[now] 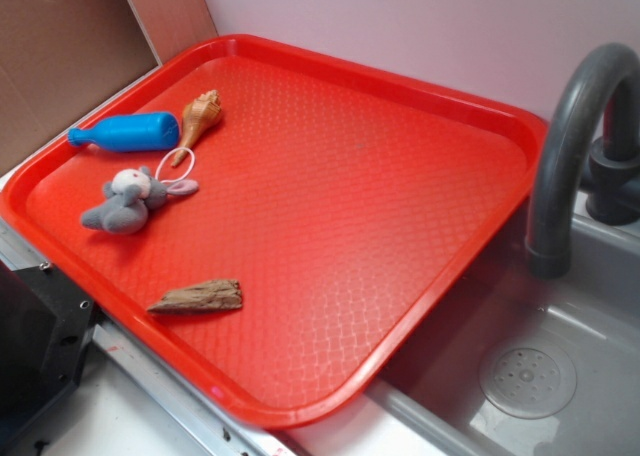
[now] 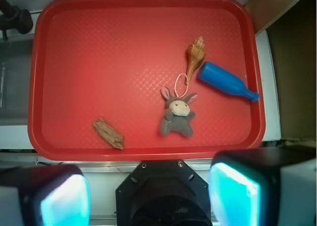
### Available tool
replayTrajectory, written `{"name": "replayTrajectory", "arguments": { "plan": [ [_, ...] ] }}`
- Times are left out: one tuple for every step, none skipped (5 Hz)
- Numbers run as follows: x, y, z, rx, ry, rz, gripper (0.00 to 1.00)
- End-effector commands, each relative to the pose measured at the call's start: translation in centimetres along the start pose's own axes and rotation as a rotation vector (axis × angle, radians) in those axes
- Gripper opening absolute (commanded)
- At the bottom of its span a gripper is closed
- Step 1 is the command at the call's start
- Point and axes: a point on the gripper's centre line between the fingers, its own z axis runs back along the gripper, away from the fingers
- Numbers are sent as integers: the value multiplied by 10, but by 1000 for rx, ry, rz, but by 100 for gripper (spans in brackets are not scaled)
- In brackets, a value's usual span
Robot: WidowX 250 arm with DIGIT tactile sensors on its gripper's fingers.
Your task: Grab the blue bottle.
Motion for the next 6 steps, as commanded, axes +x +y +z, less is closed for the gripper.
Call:
{"name": "replayTrajectory", "arguments": {
  "plan": [
    [0, 0, 0, 0, 0, 0, 100],
    [9, 32, -15, -32, -27, -217, 100],
    [19, 53, -29, -79, -49, -359, 100],
    [30, 66, -45, -84, -56, -517, 100],
    [44, 84, -65, -35, -26, -677, 100],
    [61, 96, -84, 79, 25, -756, 100]
  ]
}}
